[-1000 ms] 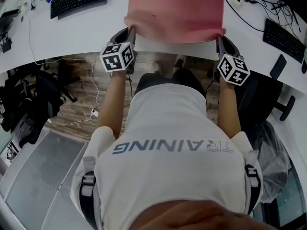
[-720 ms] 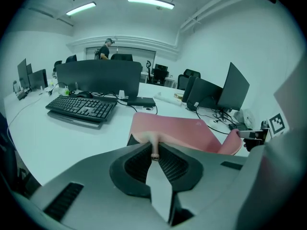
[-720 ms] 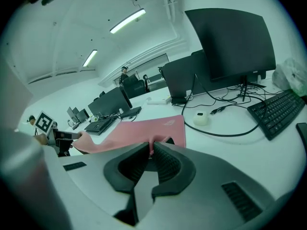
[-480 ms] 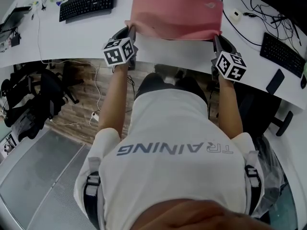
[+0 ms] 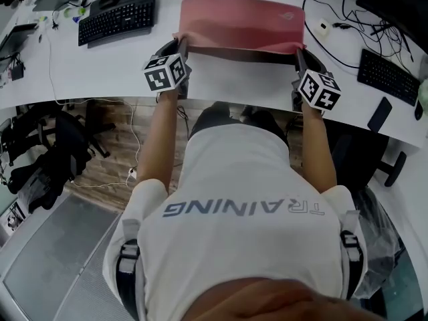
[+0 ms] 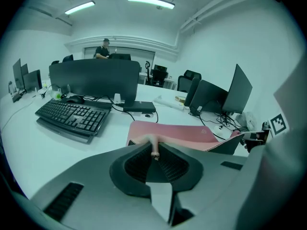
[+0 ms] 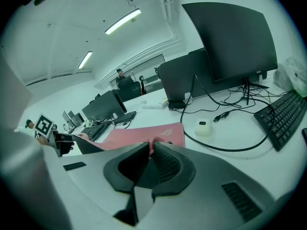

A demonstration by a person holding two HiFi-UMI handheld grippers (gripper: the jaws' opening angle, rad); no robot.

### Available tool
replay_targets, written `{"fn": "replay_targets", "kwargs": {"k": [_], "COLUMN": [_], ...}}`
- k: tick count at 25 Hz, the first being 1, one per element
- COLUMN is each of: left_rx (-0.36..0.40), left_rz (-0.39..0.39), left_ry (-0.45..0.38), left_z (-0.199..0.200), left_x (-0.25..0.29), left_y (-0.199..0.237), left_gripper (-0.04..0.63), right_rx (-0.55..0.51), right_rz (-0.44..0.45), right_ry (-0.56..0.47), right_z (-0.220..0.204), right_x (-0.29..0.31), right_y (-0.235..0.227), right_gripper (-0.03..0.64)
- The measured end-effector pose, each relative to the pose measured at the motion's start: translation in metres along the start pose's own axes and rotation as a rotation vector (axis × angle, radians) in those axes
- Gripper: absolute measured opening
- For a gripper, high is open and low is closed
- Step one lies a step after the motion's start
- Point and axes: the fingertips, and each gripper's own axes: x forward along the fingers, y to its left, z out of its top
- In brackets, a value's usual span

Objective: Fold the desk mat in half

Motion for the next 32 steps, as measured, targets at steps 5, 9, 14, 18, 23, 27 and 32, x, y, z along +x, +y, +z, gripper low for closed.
{"fn": "replay_targets", "kwargs": {"k": [5, 9, 14, 18, 23, 27, 32], "left_rx": [0.017, 0.017, 0.02, 0.024, 0.034, 0.031, 0.039], "left_rz": [-0.024, -0.038, -0.053, -0.067, -0.08, -0.087, -0.083], "left_ry": [0.008, 0.015, 0.031, 0.04, 0.077, 0.131, 0.15], "left_z": [0.012, 0.021, 0.026, 0.034, 0.042, 0.04, 0.045], "left_x": [0.016, 0.026, 0.04, 0.055, 0.082, 0.107, 0.124], "left_y": [0.001, 0.005, 0.008, 0.01, 0.012, 0.017, 0.022], "left_gripper": [0.066, 0.066, 0.064, 0.064, 0.064, 0.064, 0.064], "right_rx": [-0.005, 0.009, 0.016, 0.011, 0.044, 0.063, 0.047], "right_rz": [-0.039, -0.071, -0.091, -0.11, -0.145, -0.175, -0.199], "right_ry": [-0.001, -0.01, -0.016, -0.015, -0.004, 0.02, 0.053], "right_z": [0.011, 0.019, 0.028, 0.036, 0.04, 0.037, 0.038], "right_x": [0.011, 0.024, 0.04, 0.054, 0.073, 0.091, 0.107], "right_y": [-0.003, -0.006, -0.01, -0.015, -0.026, -0.036, -0.046], "right_gripper": [0.049, 0.049, 0.049, 0.049, 0.049, 0.049, 0.049]}}
